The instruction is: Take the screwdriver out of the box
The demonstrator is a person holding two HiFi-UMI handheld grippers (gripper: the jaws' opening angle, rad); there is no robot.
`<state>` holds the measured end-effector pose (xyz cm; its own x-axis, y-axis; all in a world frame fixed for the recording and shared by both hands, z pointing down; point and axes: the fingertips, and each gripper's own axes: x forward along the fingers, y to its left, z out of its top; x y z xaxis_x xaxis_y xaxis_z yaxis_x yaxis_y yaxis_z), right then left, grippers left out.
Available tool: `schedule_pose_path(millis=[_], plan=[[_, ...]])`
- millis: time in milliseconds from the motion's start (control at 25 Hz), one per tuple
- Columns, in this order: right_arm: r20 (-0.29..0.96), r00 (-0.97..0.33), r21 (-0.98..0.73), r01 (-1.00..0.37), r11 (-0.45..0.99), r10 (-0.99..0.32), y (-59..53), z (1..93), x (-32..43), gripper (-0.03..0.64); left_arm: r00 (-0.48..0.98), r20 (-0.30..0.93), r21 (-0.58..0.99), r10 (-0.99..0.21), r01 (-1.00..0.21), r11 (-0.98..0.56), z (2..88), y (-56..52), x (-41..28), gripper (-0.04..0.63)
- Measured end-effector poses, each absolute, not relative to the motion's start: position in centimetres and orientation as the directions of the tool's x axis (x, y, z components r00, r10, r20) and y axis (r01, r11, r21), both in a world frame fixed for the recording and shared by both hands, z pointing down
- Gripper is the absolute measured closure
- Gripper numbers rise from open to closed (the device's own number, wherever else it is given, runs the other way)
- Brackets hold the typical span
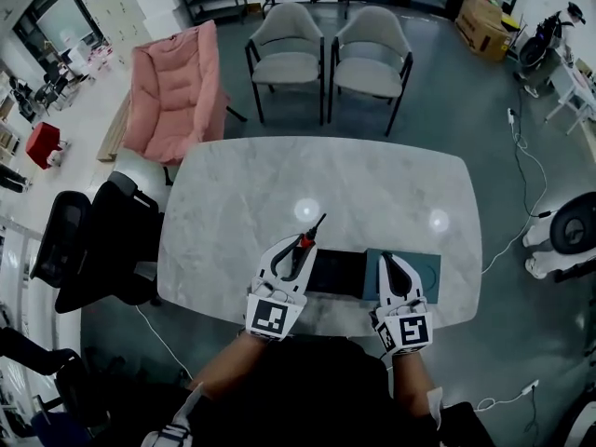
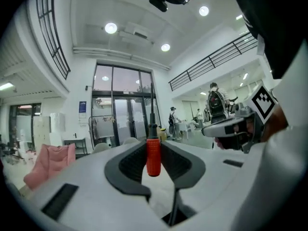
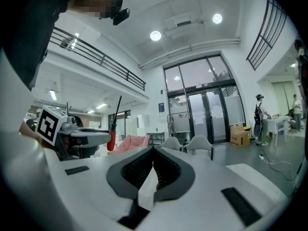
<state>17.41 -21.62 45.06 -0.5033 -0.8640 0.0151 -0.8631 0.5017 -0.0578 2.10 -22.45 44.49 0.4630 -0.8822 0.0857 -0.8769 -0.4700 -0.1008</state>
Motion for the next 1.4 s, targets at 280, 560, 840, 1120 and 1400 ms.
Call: schedule_pose_path(millis=[280,560,840,1120,1400], plan=[[-0.036,-0.506,0.011,-0.863,0.506,-0.862,-22.0,42.5,16.1,0.597,0.437,0.051,-0.063,-0.898,-0.896,-0.440,42.2,-22.2,0.6,0.500],[-0.054,-0.502,0.069,-0.864,0.499,-0.863,-22.4,40.8,15.8,0.597,0.447,0.010,-0.093,-0.894,-0.890,-0.446,41.1,-22.2,0.3,0.500],[-0.096,-0.502,0.102,-0.864,0.493,-0.859,-22.4,39.1,15.6,0.597,0.449,0.012,-0.077,-0.894,-0.891,-0.448,40.7,-22.2,0.4,0.500],[-0.109,-0.492,0.106,-0.869,0.483,-0.863,-22.6,38.5,15.4,0.597,0.456,0.009,-0.084,-0.890,-0.886,-0.456,40.5,-22.2,0.4,0.500],[-0.119,-0.488,0.117,-0.872,0.476,-0.865,-22.7,38.5,15.7,0.597,0.471,-0.026,-0.130,-0.882,-0.876,-0.465,40.1,-22.4,0.8,0.500]])
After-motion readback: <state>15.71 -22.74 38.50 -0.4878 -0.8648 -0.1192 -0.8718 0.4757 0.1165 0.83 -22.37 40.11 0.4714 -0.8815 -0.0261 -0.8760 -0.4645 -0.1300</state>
